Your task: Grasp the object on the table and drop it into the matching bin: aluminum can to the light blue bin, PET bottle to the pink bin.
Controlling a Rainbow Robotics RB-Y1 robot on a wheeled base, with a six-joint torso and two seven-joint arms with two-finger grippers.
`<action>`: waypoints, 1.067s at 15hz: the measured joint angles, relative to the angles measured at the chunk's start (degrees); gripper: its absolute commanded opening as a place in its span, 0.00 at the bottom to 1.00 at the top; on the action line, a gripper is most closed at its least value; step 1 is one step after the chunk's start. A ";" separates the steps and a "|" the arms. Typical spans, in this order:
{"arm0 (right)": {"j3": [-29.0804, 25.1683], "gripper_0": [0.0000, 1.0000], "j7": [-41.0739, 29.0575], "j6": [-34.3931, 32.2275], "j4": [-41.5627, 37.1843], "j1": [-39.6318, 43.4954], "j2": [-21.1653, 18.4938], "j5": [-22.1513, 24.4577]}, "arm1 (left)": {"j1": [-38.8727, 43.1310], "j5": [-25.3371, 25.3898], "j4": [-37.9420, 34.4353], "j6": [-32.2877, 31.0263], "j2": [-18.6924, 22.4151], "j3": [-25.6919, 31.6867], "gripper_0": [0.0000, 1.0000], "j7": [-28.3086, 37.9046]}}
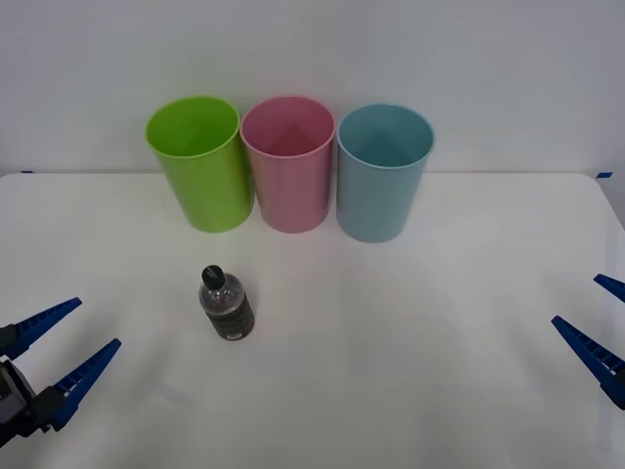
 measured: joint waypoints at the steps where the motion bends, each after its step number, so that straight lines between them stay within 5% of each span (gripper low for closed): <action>1: 0.00 1.00 0.00 0.00 0.00 0.00 0.00 0.00 | 0.02 -1.21 0.00 0.03 0.01 -0.21 1.00 -0.53; 7: 0.00 1.00 0.00 0.00 0.00 0.00 0.00 0.00 | 0.09 -5.66 0.00 3.15 -0.50 -3.94 1.00 -3.06; 16: 0.00 1.00 0.00 0.00 0.00 0.00 0.00 0.00 | 0.29 -5.91 0.23 19.19 -2.22 -16.28 1.00 -10.96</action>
